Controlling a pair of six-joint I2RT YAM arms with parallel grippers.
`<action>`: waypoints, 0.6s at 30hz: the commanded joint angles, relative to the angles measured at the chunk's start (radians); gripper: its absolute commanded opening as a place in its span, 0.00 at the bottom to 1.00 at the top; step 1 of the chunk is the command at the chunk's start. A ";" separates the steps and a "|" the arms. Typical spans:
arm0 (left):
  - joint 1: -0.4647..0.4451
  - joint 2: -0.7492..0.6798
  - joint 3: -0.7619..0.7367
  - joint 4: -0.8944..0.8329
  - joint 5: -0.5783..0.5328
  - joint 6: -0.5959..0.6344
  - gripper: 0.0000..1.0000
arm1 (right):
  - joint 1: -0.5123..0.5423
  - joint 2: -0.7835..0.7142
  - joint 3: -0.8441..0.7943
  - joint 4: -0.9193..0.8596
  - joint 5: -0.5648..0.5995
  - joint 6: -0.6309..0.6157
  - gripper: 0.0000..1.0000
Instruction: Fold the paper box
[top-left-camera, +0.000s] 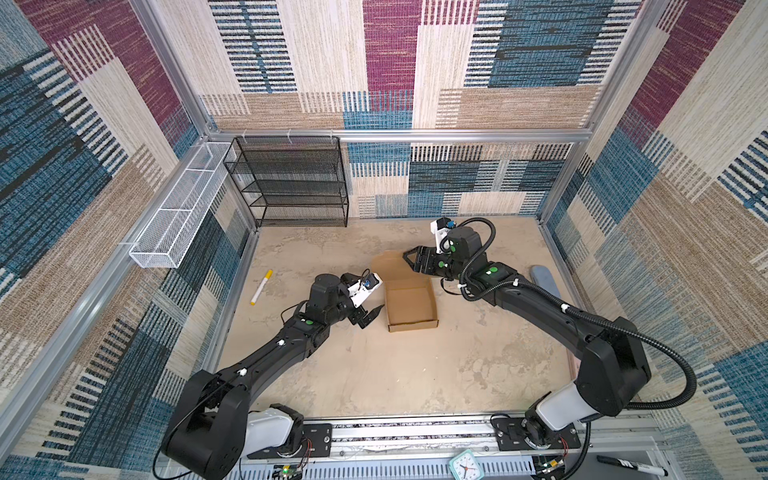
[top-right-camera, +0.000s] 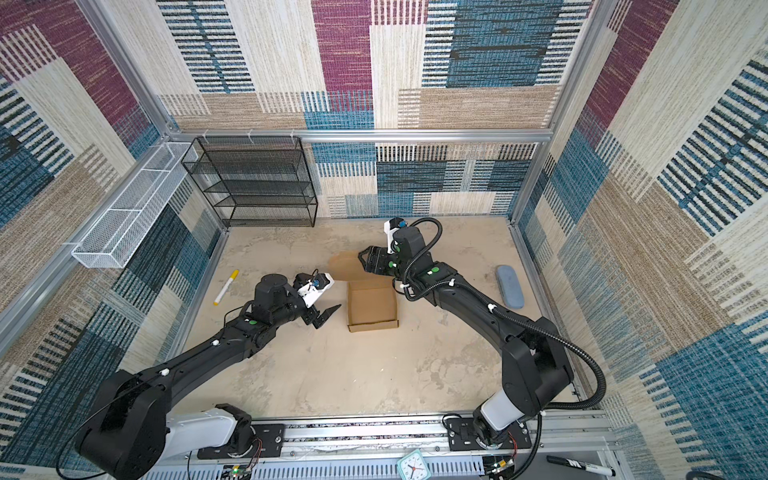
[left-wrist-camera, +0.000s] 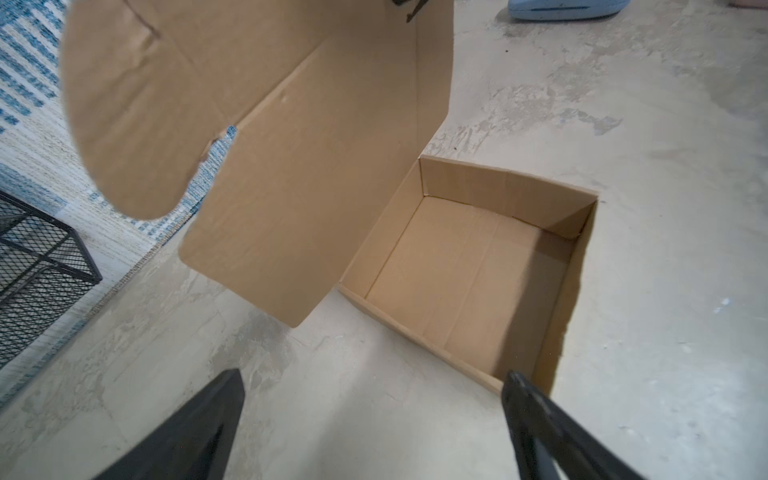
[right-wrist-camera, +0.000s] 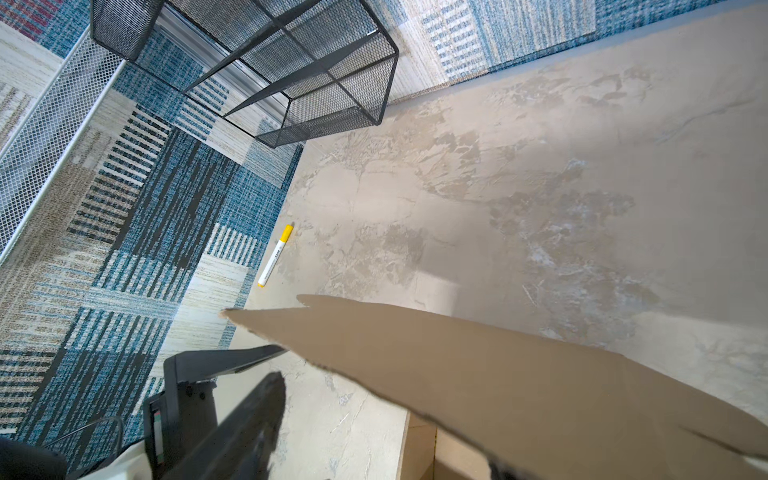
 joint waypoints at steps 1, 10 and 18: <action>0.041 0.031 0.006 0.128 0.069 0.058 0.99 | -0.006 0.004 0.006 0.030 -0.016 -0.011 0.75; 0.069 0.139 0.103 0.098 0.148 0.106 1.00 | -0.032 0.006 0.000 0.046 -0.043 -0.015 0.75; 0.073 0.188 0.145 0.115 0.228 0.028 0.96 | -0.042 0.015 -0.009 0.063 -0.058 -0.012 0.75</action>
